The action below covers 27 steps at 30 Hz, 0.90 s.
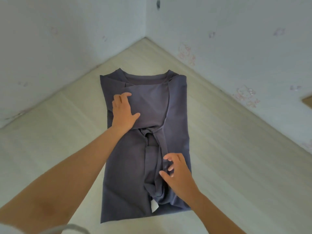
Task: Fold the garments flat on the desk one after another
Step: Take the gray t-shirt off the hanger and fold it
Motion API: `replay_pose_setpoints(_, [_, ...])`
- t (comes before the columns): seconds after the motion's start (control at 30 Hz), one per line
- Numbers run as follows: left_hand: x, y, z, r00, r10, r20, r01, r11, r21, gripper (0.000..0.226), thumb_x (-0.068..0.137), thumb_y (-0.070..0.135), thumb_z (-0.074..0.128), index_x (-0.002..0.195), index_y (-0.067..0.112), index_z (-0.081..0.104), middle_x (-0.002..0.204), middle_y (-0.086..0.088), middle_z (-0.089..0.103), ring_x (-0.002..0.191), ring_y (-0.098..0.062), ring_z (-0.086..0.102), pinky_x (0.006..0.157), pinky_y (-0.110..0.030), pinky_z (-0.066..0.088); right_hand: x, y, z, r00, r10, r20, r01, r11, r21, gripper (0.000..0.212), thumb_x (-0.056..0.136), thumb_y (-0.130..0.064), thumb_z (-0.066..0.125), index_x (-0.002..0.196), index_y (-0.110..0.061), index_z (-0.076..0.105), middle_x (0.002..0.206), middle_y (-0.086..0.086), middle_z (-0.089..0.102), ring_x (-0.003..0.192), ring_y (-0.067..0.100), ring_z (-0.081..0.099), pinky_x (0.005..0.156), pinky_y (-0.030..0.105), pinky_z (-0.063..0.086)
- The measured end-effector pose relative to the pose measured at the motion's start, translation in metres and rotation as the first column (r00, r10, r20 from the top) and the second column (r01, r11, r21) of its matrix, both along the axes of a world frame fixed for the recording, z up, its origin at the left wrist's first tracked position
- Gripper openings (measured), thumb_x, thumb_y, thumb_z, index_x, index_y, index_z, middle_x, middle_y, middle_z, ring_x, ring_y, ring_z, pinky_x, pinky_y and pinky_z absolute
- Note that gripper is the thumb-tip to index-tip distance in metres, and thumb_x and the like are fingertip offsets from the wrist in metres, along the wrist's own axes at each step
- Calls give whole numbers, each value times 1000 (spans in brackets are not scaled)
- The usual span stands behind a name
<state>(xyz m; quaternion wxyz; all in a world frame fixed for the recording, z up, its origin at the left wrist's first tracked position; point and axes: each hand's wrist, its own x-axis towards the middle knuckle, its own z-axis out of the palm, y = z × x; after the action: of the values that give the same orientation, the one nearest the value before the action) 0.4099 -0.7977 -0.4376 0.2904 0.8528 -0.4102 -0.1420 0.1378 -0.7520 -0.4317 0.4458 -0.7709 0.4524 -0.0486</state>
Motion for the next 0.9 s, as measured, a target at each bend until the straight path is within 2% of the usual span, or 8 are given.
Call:
replay_pose_setpoints(0.1, [-26,41,0,978,-165,-126,153,983,-98,34,76,12,76,103,21,58,105,3,49,94,-15,50,87,-28,44,-2,-9,-2,991,-113,-78,120,989,86,35,83,-24,70,108,-28,46,100,-11,49,75,6,56,71,22,48])
replay_pose_setpoints(0.17, [-56,73,4,919,-271,-286,261,963,-72,17,80,14,74,88,23,62,86,9,61,77,-8,56,76,-27,49,-5,-15,-5,989,-84,-121,107,974,199,20,86,-23,67,99,-25,52,88,-5,61,77,12,61,77,30,52])
replay_pose_setpoints(0.3, [-118,121,9,846,-251,-471,305,952,40,9,84,26,71,88,23,63,80,11,66,72,-4,60,70,-18,48,-12,-25,-10,994,-48,-99,68,975,210,20,88,-11,60,78,-28,58,76,-2,66,77,21,65,82,45,52])
replay_pose_setpoints(0.47, [-158,161,4,897,-203,-392,311,921,235,26,78,42,74,91,32,55,92,17,60,81,-3,57,75,-18,48,-28,-27,-17,996,27,-85,-17,994,110,12,93,-9,57,91,-21,59,94,-1,63,86,17,61,74,18,48])
replay_pose_setpoints(0.57, [-174,180,2,954,-125,-272,211,926,313,20,84,37,70,92,33,52,92,13,58,81,-5,54,79,-20,46,-47,-21,-23,995,69,-74,-67,997,35,13,88,-15,66,98,-22,59,100,-2,57,90,12,57,72,7,41])
replay_pose_setpoints(0.67, [-179,187,5,982,-56,-178,107,951,289,19,84,34,70,75,32,54,78,14,61,74,-4,54,78,-24,46,-65,-12,-27,982,171,-79,-174,984,-36,24,85,-21,71,105,-21,59,107,-5,48,99,11,47,81,11,36])
replay_pose_setpoints(0.8, [-182,200,20,826,151,-543,-162,986,27,17,85,20,71,73,15,59,68,7,64,68,-4,60,70,-15,47,-81,-9,-24,967,235,-102,-246,964,-104,30,83,-18,71,110,-22,59,114,-5,44,105,12,42,89,15,34])
replay_pose_setpoints(0.9, [-186,226,15,733,233,-639,-186,972,142,18,86,17,69,77,6,58,74,-5,67,74,-14,64,77,-29,49,-92,-11,-21,971,180,-160,-196,976,-95,29,83,-12,69,107,-24,59,110,-7,40,108,15,41,92,22,36])
